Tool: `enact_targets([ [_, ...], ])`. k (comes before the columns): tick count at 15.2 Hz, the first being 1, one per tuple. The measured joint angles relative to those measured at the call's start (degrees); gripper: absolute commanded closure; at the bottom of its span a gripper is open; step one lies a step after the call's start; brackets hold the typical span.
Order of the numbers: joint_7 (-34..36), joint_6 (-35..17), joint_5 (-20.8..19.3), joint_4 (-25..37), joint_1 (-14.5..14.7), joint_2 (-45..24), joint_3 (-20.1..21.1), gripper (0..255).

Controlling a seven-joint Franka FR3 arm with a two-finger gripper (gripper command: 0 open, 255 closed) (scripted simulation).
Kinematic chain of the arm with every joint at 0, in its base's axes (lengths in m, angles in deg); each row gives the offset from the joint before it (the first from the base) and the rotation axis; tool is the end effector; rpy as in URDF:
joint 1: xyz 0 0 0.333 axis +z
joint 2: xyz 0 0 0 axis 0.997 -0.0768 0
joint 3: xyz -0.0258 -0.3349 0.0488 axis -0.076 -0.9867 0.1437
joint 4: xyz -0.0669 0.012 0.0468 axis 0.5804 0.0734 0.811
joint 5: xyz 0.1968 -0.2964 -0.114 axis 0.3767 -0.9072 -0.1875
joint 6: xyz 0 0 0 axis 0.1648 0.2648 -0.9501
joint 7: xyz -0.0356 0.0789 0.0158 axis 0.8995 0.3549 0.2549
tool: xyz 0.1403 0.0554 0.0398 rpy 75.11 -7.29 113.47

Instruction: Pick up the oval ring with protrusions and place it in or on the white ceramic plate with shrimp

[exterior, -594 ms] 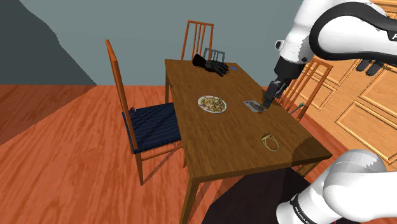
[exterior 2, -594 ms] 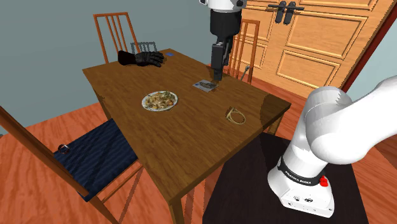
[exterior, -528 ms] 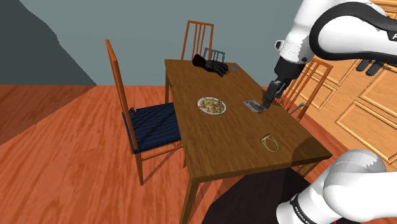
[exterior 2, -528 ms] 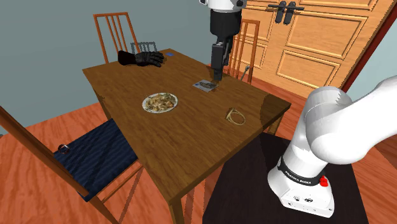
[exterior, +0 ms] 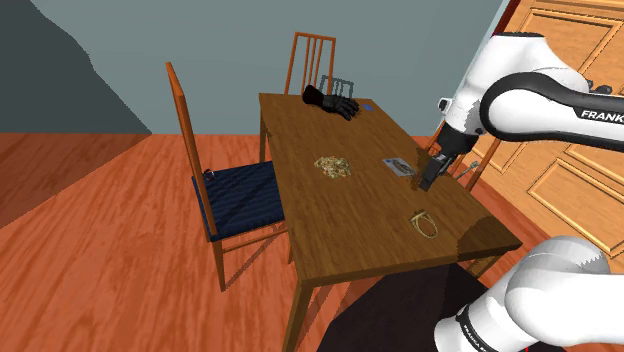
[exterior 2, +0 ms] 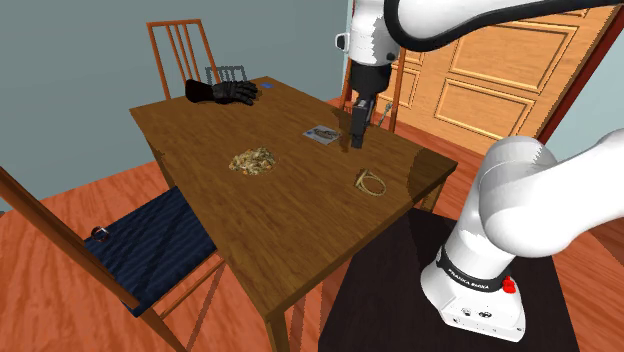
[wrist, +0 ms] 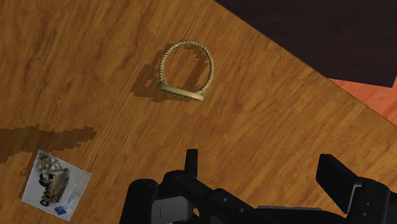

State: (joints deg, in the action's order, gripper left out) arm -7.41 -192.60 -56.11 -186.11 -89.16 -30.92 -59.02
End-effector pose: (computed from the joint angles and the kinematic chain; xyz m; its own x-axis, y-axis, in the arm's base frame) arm 0.2526 -0.0499 0.4606 0.9941 0.1067 0.0206 0.1049 -0.9919 0.0714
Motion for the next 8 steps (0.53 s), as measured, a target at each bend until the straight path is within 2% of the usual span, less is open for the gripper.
enact_targets([
  [7, -6.05, -10.45, -6.17, -10.75, -5.27, 2.04, -7.58, 0],
  [8, -6.71, -13.1, -7.13, -11.81, -5.9, 0.48, -8.79, 0],
])
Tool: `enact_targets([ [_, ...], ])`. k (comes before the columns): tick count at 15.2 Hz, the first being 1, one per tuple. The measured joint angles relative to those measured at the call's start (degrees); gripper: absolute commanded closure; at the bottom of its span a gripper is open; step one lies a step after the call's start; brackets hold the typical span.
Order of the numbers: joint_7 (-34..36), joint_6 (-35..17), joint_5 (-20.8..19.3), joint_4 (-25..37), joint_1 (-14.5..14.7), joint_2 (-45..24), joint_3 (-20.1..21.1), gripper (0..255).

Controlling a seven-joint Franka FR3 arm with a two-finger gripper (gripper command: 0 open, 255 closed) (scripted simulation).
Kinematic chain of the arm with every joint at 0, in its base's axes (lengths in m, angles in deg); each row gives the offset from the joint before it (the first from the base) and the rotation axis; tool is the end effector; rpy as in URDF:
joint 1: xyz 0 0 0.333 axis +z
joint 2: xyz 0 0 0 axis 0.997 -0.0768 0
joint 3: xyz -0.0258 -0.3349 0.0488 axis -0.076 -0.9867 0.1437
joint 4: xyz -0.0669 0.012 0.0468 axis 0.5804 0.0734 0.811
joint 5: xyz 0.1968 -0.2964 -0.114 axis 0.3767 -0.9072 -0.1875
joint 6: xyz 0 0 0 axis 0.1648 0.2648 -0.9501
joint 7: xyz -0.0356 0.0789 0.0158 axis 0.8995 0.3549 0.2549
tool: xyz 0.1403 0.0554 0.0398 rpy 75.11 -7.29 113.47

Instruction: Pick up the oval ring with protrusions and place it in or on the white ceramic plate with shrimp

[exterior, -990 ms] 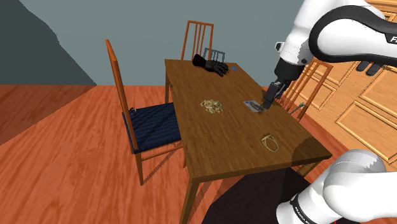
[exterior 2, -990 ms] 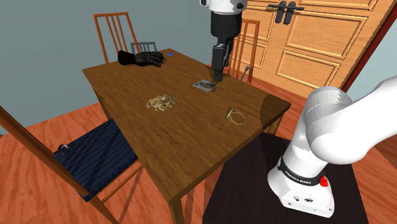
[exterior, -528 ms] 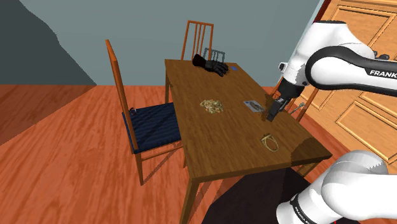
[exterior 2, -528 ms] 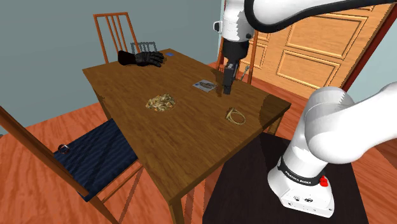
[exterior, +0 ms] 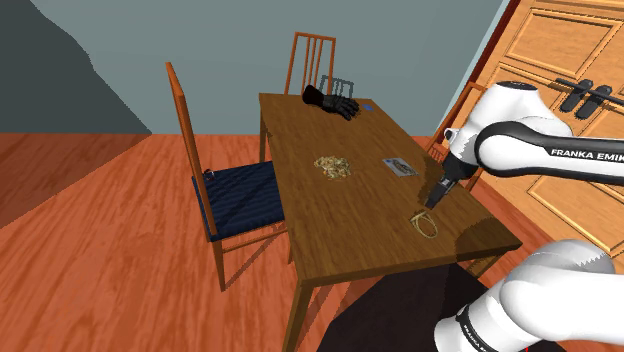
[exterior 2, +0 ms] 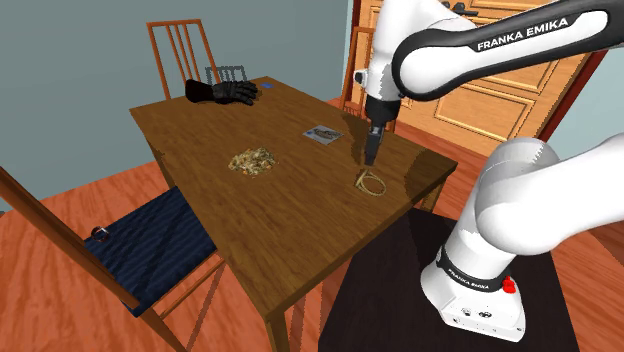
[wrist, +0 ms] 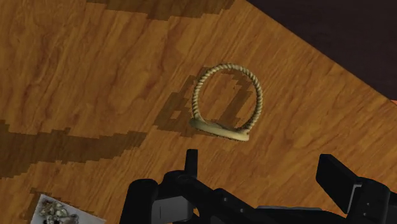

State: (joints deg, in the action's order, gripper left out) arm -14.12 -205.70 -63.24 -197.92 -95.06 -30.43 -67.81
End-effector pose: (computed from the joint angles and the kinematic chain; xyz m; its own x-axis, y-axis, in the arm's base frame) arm 0.2317 -0.1080 0.3834 0.9941 0.1001 0.0414 0.0972 -0.9929 0.0679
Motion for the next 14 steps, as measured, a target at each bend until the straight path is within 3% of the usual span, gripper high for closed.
enact_targets([
  [6, -5.71, -13.64, -6.55, -5.22, -5.53, -6.91, -8.11, 0],
  [14, -5.98, -25.34, -9.44, -8.02, -6.6, -15.59, -11.03, 0],
])
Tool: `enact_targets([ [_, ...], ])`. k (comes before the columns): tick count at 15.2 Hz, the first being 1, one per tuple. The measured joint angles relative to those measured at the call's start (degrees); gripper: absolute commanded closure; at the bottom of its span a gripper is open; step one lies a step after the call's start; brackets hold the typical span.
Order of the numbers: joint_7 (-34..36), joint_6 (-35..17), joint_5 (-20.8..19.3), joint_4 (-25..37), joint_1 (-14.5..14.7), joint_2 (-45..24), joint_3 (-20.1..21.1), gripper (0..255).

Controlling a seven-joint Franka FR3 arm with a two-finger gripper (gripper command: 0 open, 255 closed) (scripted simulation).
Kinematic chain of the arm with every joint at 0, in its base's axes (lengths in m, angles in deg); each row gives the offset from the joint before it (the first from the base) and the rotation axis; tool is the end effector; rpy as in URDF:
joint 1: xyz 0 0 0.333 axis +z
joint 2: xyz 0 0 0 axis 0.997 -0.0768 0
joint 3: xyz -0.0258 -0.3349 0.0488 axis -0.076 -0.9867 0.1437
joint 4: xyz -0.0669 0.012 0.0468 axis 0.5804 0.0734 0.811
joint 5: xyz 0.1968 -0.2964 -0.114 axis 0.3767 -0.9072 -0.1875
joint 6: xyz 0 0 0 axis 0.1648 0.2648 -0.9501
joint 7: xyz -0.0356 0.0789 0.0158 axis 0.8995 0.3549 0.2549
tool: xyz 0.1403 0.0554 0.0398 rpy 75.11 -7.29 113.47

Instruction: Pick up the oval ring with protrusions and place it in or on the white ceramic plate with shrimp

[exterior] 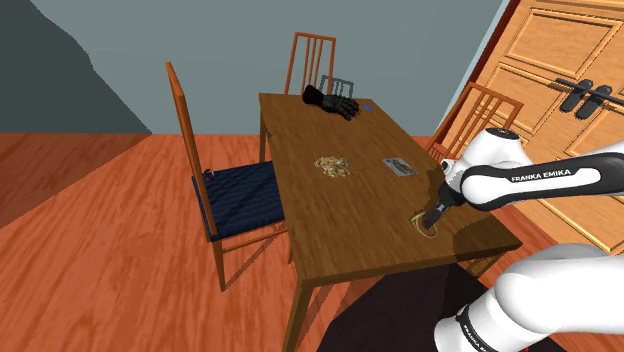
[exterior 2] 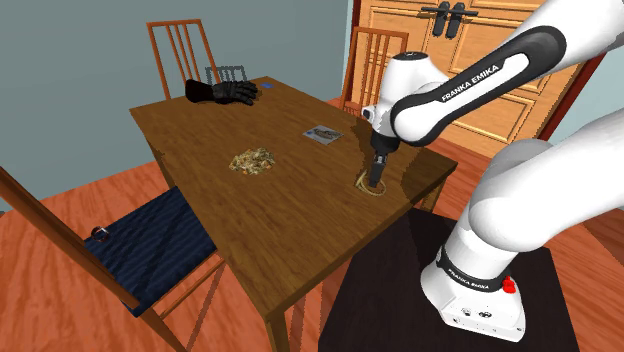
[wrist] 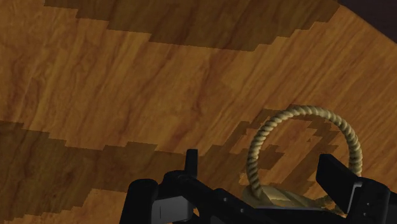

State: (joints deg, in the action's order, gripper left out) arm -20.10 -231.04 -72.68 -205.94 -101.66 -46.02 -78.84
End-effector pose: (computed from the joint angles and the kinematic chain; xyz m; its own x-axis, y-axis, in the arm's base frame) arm 0.2271 -0.1620 0.2867 0.9932 0.0961 0.0650 0.0918 -0.9935 0.0672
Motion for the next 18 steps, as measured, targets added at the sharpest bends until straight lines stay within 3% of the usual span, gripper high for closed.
enact_targets([
  [6, 0.05, -1.29, -0.22, -0.16, -0.01, -1.09, -0.23, 0],
  [7, 0.05, -1.31, -0.23, -0.16, -0.01, -1.11, -0.24, 255],
  [18, 0.06, -0.65, -0.07, -0.03, 0.05, -0.54, -0.09, 255],
])
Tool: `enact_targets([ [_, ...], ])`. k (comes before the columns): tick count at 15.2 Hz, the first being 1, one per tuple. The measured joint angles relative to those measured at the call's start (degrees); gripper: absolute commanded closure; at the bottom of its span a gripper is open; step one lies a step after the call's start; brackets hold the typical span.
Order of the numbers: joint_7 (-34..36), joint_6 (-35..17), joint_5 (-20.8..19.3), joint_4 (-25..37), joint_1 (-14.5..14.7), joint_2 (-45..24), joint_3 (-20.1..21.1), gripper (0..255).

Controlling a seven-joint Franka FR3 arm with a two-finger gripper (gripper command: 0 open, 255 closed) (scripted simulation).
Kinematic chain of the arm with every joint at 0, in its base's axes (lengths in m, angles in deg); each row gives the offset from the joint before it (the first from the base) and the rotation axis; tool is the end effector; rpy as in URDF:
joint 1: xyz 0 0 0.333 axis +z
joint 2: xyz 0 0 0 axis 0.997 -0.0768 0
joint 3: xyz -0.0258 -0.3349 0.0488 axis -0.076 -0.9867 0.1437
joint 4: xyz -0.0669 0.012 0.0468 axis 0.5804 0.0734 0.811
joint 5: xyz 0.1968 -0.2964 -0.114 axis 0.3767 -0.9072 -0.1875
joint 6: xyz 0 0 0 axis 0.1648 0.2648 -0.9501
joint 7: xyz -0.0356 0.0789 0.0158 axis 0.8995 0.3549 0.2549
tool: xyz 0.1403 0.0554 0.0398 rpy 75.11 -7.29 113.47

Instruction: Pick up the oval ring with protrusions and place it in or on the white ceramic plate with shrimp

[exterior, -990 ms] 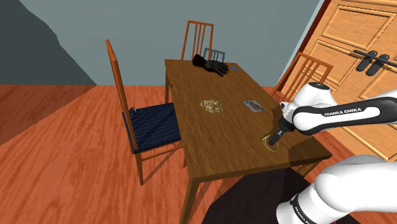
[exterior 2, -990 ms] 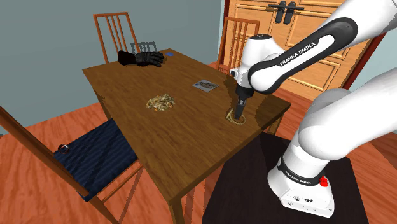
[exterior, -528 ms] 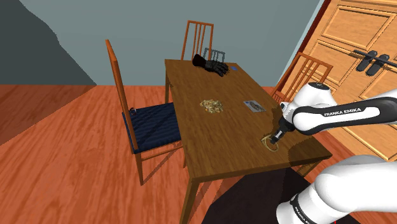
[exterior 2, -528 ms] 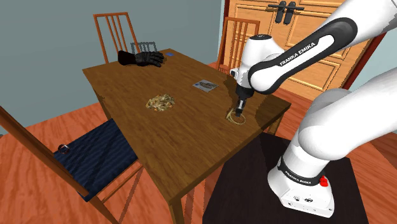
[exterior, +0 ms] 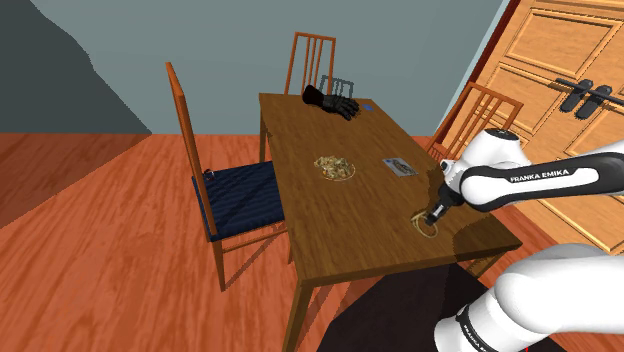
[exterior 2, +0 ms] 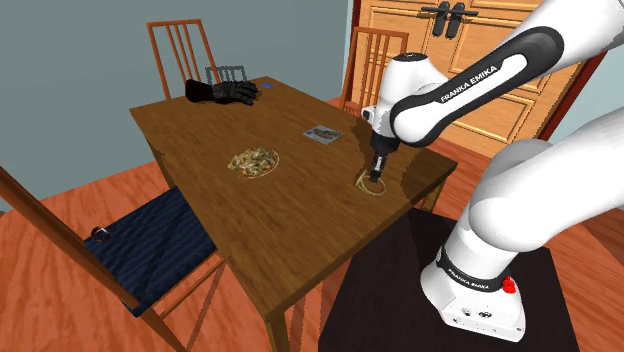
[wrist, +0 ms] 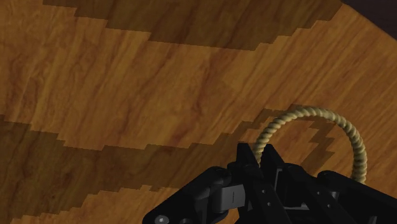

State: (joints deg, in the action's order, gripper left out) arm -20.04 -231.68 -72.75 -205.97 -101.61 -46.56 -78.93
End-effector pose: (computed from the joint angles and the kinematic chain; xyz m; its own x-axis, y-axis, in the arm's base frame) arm 0.2281 -0.1623 0.2850 0.9932 0.0961 0.0661 0.0917 -0.9935 0.0677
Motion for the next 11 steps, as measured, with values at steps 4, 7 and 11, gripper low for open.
enact_targets([
  [4, -0.3, 4.66, 0.94, 1.02, 0.16, 3.71, 0.79, 255],
  [7, -0.65, 8.27, 1.66, 2.05, 0.25, 6.33, 1.35, 255],
  [11, -1.1, 13.01, 2.71, 3.95, 0.52, 9.24, 2.14, 255],
])
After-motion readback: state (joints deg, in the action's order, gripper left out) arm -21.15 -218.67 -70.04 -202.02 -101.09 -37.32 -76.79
